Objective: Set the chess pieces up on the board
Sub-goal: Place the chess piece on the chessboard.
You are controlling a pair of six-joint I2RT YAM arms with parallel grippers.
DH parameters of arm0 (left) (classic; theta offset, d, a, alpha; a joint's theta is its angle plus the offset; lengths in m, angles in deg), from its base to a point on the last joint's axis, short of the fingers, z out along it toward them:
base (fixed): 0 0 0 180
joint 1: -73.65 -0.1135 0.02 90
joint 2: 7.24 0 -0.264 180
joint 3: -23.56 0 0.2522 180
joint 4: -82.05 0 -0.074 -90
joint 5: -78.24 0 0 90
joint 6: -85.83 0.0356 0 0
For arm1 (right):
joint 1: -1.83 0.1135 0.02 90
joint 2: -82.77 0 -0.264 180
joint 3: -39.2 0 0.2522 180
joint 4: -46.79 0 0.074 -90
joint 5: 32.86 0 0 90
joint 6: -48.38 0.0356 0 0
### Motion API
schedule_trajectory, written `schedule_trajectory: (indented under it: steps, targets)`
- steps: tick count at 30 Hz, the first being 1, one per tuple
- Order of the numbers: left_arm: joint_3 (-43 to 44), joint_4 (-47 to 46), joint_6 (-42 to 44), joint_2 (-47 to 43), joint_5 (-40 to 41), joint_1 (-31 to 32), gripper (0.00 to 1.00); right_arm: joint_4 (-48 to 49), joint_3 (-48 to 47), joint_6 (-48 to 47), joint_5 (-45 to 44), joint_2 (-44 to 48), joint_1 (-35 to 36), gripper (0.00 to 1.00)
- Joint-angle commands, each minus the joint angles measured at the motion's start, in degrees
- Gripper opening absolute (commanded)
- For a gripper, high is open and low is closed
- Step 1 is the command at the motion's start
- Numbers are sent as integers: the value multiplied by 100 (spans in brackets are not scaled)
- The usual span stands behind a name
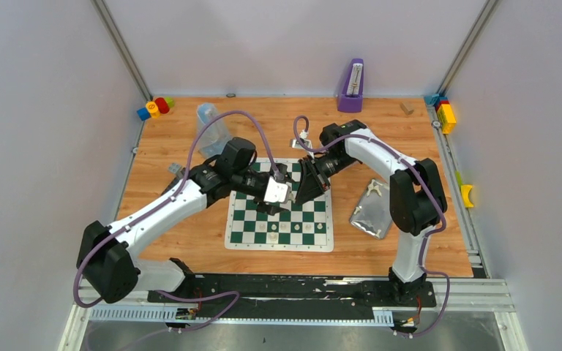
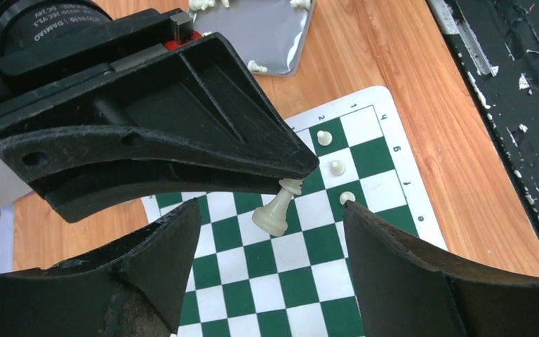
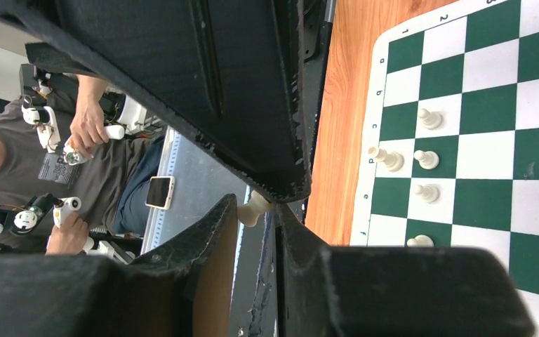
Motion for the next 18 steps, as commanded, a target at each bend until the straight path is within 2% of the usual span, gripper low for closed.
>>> schedule_trajectory:
  steps: [1,9,18]
  targets:
    - [216,35,397,18,300,163,80,99,-36,-76,210,187,29,0]
    - [266,187,615,60,557,301,67,146,23,4,176,290,29,0]
    - [284,204,653,128,670,354,59,164,51,29,162,318,31,0]
